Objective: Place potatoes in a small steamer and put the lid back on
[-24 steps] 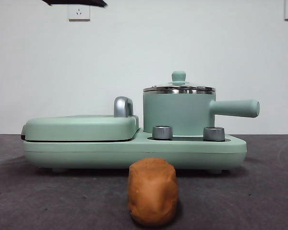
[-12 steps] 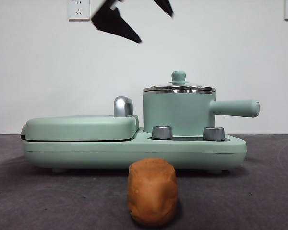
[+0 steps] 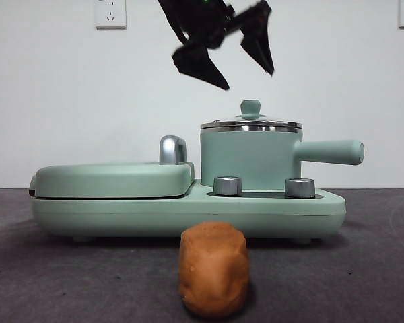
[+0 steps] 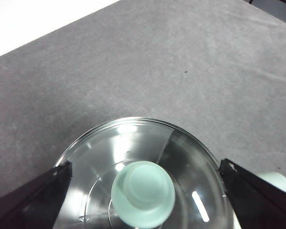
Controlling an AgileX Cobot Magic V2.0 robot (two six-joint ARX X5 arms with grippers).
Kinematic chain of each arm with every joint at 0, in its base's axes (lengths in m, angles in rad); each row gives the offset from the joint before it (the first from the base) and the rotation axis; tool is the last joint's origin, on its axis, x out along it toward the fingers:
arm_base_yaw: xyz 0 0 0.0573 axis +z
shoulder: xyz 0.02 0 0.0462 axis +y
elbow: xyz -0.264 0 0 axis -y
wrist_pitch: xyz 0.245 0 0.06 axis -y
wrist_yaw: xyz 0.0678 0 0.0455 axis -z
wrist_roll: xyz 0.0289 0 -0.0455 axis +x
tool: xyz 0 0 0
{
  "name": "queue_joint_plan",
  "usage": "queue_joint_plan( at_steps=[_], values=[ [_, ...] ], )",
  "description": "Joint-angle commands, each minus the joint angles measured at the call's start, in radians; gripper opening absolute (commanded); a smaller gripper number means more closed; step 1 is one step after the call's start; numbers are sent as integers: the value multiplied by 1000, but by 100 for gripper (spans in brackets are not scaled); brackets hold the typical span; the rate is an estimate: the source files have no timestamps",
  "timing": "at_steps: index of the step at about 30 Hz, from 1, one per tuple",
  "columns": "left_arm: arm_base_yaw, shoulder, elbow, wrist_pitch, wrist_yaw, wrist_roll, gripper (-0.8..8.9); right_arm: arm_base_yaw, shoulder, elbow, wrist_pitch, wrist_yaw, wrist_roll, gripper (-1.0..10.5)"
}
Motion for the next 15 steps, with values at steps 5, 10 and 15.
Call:
queue_joint_plan(
  at_steps=[5,10,15],
  values=[
    [-10,71,32,21,-2,19,496,2,4,13,10,0,-14,447],
    [-13,81,32,24,-2,49,495,2,4,13,10,0,-14,447],
    [-19,82,32,20,-2,69,490,2,4,13,10,0,-14,447]
  ],
)
